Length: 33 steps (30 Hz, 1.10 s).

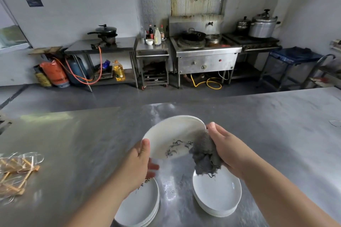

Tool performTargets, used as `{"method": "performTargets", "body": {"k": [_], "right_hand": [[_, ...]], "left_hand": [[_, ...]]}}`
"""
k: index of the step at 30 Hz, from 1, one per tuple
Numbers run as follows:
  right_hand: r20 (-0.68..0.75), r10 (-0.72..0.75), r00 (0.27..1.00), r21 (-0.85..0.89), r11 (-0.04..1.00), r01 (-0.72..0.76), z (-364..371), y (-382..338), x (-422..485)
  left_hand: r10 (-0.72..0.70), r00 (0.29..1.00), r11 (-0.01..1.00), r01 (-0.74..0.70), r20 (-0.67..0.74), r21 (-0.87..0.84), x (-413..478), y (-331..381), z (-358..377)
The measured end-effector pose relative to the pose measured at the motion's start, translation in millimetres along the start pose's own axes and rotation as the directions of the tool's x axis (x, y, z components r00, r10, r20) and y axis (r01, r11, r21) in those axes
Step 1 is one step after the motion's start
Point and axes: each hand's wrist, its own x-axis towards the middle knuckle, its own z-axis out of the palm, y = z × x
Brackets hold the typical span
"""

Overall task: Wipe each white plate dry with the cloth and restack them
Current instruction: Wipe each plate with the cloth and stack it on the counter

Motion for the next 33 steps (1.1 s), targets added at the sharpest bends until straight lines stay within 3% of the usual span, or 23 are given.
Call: {"method": "performTargets", "body": {"k": [3, 6, 8, 9, 14, 16, 19, 21, 23, 25, 27, 29, 33], "right_hand": [[-0.019, -0.042, 0.999, 0.223, 0.974, 0.045, 7, -3, -3], [-0.057, -0.097, 0.994, 0.365, 0.925, 0.111, 14, -1, -5], [-0.067, -0.134, 0.989, 0.331, 0.932, 0.149, 14, 0, -7], [-0.068, -0.156, 0.985, 0.317, 0.933, 0.170, 14, 0, -9], [-0.056, -0.273, 0.960, 0.075, 0.958, 0.276, 22, -4, -20], [-0.171, -0.295, 0.940, -0.011, 0.955, 0.298, 24, -6, -22], [-0.381, -0.428, 0.820, -0.197, 0.903, 0.381, 20, -7, -28], [-0.323, -0.627, 0.709, -0.401, 0.769, 0.498, 22, -13, -39], [-0.069, -0.805, 0.589, -0.575, 0.514, 0.636, 41, -13, -51], [0.197, -0.839, 0.508, -0.644, 0.280, 0.712, 71, -7, -61], [0.328, -0.783, 0.528, -0.668, 0.203, 0.716, 91, -6, -63], [0.366, -0.731, 0.576, -0.674, 0.219, 0.706, 92, -16, -54], [0.237, -0.601, 0.764, -0.771, 0.363, 0.524, 63, -38, -27]], "left_hand": [[0.163, 0.980, 0.939, -0.118, 0.117, -0.323, -8, -7, 9], [0.344, 0.899, 0.882, -0.210, 0.272, -0.421, -12, -11, 1], [0.415, 0.818, 0.821, -0.147, 0.399, -0.551, -14, -8, -4], [0.422, 0.813, 0.780, -0.098, 0.402, -0.618, -16, -2, -6], [0.209, 0.967, 0.638, -0.021, 0.146, -0.770, -10, 12, 0], [0.165, 0.977, 0.617, 0.006, 0.136, -0.787, -7, 13, 0], [0.160, 0.973, 0.595, 0.041, 0.168, -0.803, -11, 12, -5], [0.191, 0.964, 0.577, 0.042, 0.184, -0.816, -13, 11, -6], [0.214, 0.958, 0.584, 0.033, 0.192, -0.811, -18, 14, 0], [0.252, 0.945, 0.597, 0.017, 0.207, -0.802, -22, 17, 10], [0.278, 0.936, 0.604, 0.004, 0.215, -0.797, -29, 21, 18], [0.270, 0.937, 0.600, 0.016, 0.221, -0.800, -32, 21, 18], [0.293, 0.928, 0.602, 0.008, 0.229, -0.798, -35, 20, 7]]}}
